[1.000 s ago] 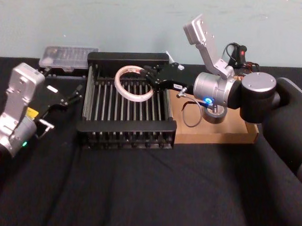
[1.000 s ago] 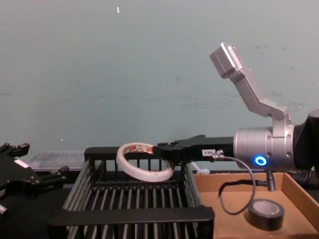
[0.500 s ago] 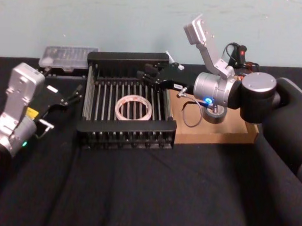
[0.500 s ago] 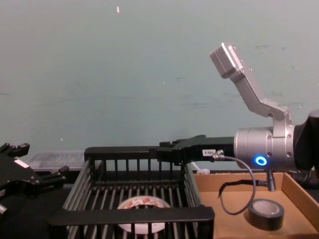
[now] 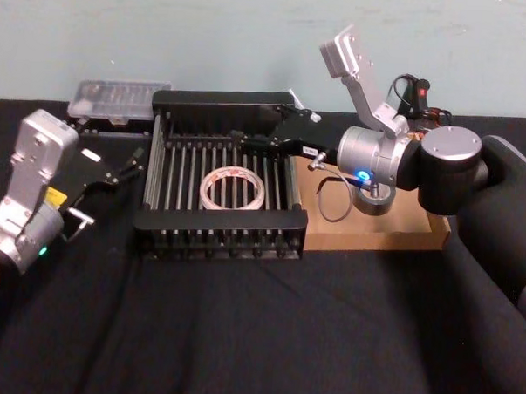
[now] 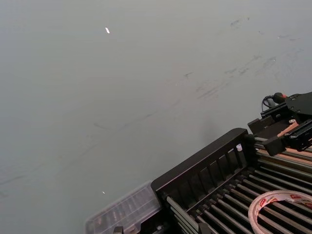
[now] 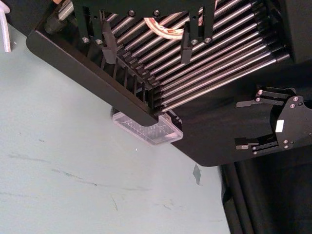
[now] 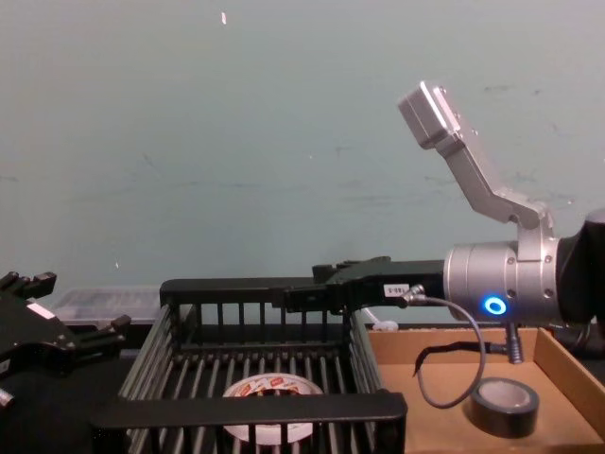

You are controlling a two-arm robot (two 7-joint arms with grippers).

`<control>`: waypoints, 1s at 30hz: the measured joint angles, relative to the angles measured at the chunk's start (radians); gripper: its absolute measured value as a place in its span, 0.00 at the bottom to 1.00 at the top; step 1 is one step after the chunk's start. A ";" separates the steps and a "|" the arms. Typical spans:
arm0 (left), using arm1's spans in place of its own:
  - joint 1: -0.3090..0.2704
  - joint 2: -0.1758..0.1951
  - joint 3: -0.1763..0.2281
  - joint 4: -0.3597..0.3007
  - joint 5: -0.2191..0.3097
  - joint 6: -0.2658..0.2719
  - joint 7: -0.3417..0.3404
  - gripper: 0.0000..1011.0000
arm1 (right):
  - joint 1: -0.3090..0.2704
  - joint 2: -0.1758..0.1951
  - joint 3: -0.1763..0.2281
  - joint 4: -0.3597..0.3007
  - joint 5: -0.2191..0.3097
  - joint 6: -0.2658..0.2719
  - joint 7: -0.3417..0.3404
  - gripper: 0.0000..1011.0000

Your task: Pick up the white tape and place it into the black box , Pick up the silver tape and place it into the brown box.

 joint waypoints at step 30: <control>0.000 0.000 0.000 0.000 0.000 0.000 0.000 0.99 | -0.148 0.094 0.049 -0.297 0.024 0.123 -0.086 0.99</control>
